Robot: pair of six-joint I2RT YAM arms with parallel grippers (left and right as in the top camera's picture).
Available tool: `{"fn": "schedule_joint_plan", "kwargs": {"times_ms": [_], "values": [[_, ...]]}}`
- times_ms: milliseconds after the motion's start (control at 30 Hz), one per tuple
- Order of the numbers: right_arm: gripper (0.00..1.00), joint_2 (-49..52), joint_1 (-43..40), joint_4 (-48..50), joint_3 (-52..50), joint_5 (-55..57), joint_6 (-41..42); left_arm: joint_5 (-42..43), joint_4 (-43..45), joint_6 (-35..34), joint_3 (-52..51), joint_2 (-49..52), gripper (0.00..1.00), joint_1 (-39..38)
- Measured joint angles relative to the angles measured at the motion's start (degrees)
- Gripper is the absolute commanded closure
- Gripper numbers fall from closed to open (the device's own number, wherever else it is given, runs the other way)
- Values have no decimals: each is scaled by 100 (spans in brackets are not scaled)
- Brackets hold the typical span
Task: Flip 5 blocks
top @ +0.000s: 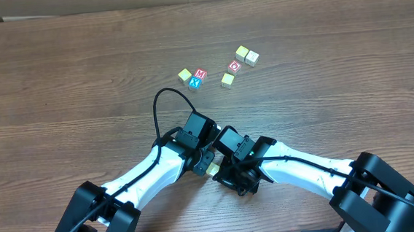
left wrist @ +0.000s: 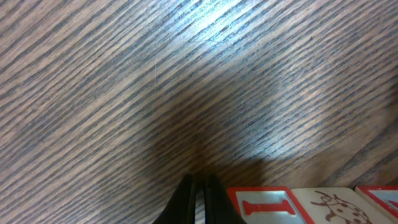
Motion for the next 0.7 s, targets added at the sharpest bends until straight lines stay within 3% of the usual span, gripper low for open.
{"fn": "schedule_joint_plan", "kwargs": {"times_ms": [700], "values": [[96,-11,42,2,0,39,120,-13,186,-17,-39,-11,96,0]]}}
